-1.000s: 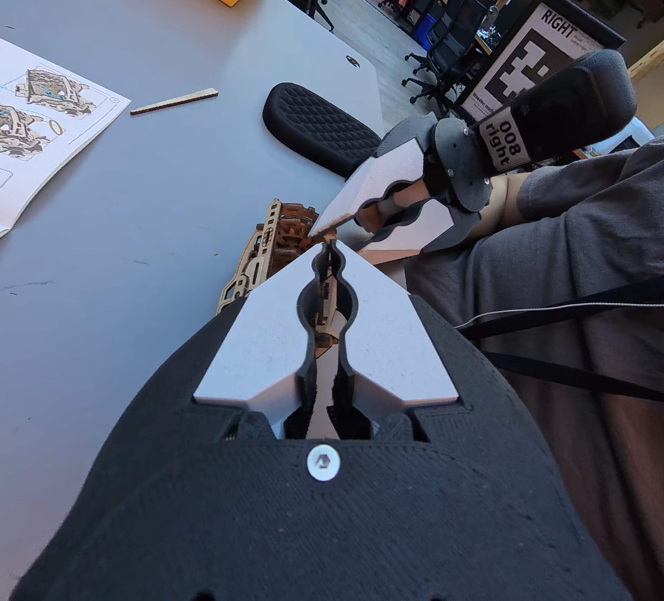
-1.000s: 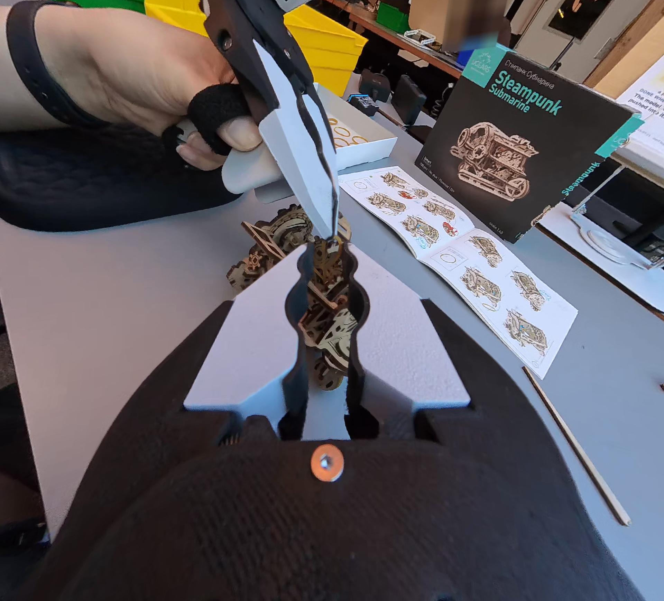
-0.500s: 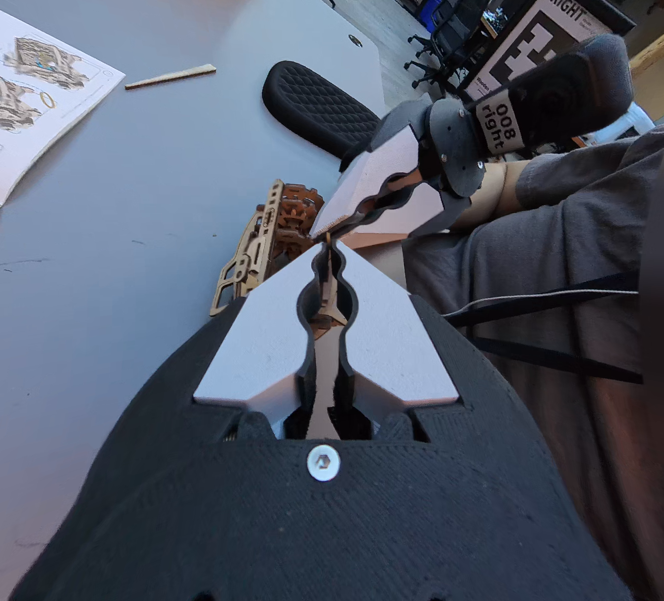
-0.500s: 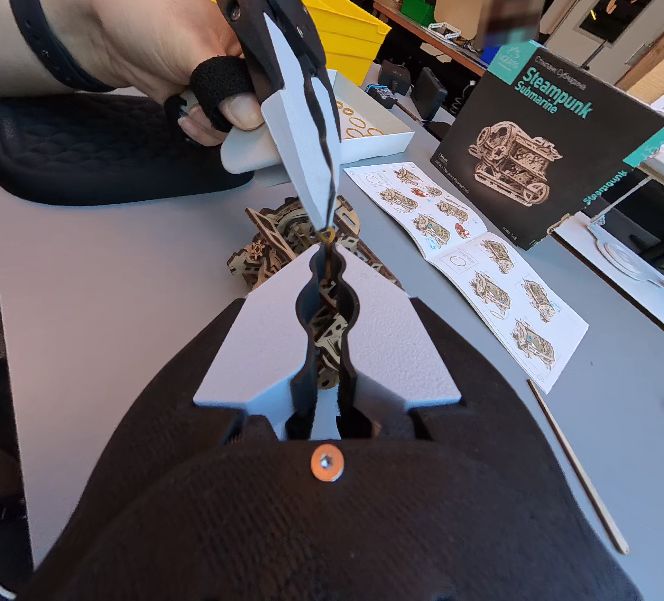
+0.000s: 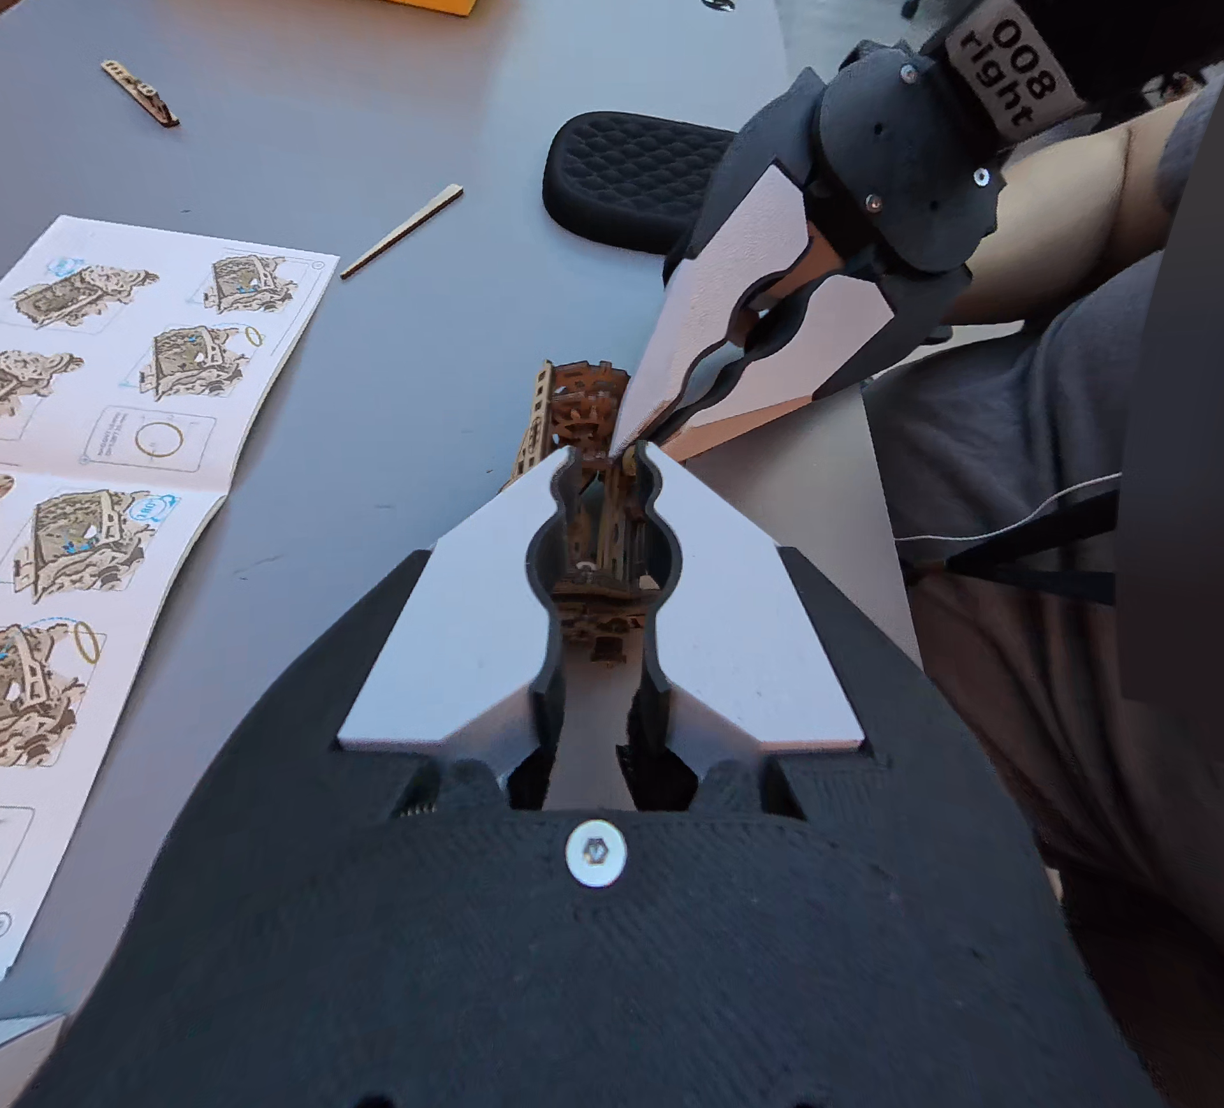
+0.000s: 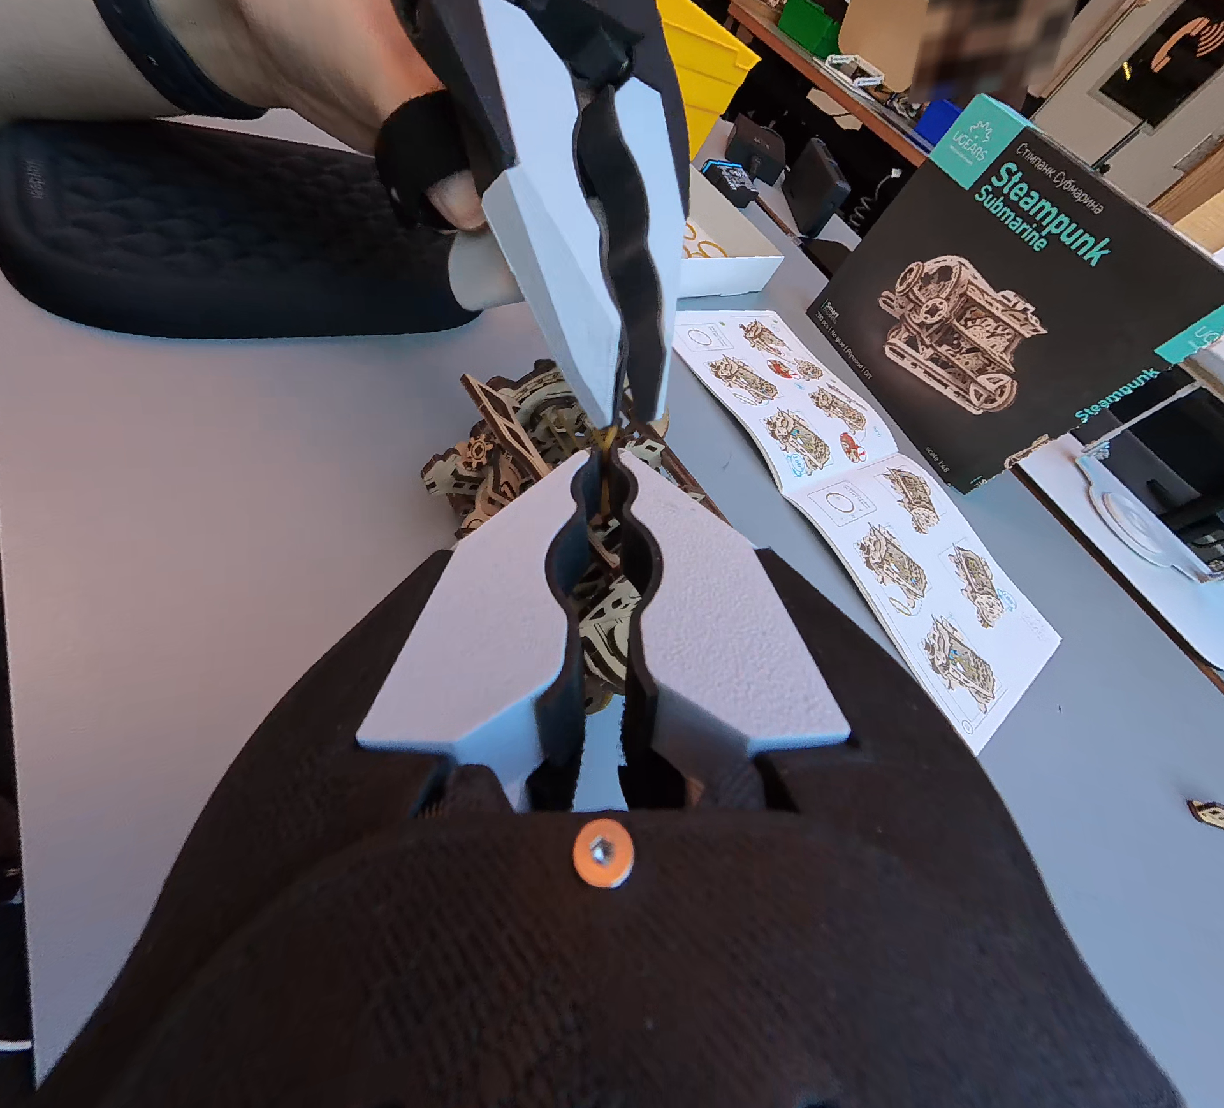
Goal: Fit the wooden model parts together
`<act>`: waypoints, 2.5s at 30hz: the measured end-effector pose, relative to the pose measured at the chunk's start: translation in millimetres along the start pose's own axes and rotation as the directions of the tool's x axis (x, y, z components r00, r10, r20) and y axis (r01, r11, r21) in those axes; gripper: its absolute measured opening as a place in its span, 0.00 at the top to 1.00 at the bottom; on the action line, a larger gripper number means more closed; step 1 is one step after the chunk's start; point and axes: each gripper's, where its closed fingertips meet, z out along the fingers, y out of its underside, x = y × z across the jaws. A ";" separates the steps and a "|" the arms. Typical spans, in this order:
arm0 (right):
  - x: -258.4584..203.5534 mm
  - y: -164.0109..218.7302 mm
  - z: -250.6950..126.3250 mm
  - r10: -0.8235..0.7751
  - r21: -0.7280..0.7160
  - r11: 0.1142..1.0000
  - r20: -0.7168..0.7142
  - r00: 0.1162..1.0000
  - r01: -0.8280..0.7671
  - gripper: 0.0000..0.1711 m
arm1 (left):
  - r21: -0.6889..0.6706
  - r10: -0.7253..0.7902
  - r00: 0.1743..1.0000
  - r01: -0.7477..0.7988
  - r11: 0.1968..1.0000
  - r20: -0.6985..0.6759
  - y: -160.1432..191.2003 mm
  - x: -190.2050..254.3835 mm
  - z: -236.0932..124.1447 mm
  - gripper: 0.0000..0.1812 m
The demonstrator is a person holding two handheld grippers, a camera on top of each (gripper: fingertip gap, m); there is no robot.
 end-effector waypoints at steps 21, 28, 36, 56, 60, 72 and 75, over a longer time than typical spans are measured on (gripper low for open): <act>2.0 1.2 -0.9 0.006 -0.005 1.000 0.015 1.000 -0.006 1.00 | 0.018 -0.107 0.987 0.110 0.994 -0.122 -1.7 9.7 -2.4 1.00; 1.3 1.7 -1.1 -0.001 -0.004 1.000 0.012 1.000 0.001 1.00 | 0.004 -0.153 0.978 0.155 0.988 -0.142 2.4 8.9 0.5 0.99; -0.9 -0.7 -1.2 0.004 0.011 1.000 0.023 1.000 -0.005 1.00 | 0.030 -0.161 0.976 0.167 0.985 -0.147 -1.2 7.8 -0.6 0.95; -4.3 -3.6 -2.1 -0.040 0.034 0.999 0.033 0.999 0.039 1.00 | 0.038 -0.017 0.989 0.023 0.999 -0.146 -0.5 16.6 1.8 1.00; -4.1 -2.5 -2.0 -0.038 0.032 0.999 0.034 0.999 0.037 1.00 | 0.026 -0.032 0.991 0.035 0.999 -0.129 1.2 12.9 2.0 1.00; -1.3 -2.4 -4.4 -0.018 -0.007 1.000 0.017 1.000 0.018 0.95 | 0.033 -0.183 0.970 0.191 0.981 -0.157 -0.5 5.0 -0.3 1.00; 0.6 -10.7 -8.0 -0.018 -0.029 0.999 -0.037 0.999 0.017 0.93 | 0.045 -0.207 0.962 0.219 0.975 -0.178 -2.9 6.0 -1.4 1.00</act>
